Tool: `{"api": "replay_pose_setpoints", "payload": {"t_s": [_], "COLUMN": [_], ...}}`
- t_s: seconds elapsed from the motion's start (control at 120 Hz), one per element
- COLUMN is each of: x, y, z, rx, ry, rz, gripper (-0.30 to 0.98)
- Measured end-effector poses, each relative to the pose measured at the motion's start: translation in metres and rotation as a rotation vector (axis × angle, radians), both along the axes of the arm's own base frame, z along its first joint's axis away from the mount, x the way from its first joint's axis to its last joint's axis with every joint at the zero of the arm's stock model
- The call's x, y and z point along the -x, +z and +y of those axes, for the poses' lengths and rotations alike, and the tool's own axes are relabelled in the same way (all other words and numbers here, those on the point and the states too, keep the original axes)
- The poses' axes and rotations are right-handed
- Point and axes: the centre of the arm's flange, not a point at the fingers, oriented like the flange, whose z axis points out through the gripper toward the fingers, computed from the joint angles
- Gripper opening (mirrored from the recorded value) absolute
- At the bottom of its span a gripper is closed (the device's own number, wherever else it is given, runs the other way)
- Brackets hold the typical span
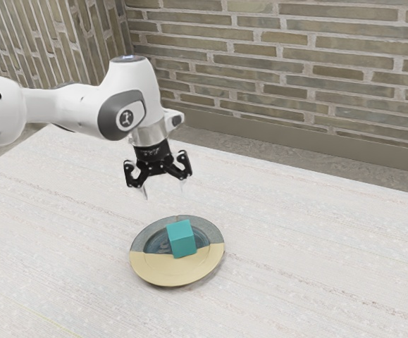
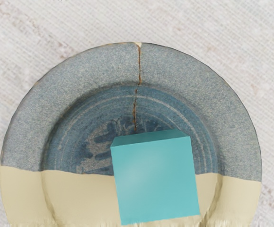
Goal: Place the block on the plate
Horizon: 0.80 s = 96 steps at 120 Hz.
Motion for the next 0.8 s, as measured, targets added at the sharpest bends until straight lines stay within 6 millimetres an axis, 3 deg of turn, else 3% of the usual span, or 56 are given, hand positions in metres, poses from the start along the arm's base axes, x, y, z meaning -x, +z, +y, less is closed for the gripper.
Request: {"api": "replay_pose_setpoints", "payload": {"t_s": [0.233,0.425,0.542,0.667,0.8], "x": [0.013,0.002,0.003,0.005,0.006], "y": [0.066,0.129,0.14,0.146,0.177], "z": [0.0,0.039,0.062,0.071,0.082], "rx": [0.002,-0.013,-0.025,-0.027,-0.039], "ry": [-0.241,-0.379,-0.441,-0.509,-0.561], "rz": [0.009,-0.038,-0.02,-0.007,-0.042], "gripper": [0.68,0.68,0.68,0.69,0.69]}}
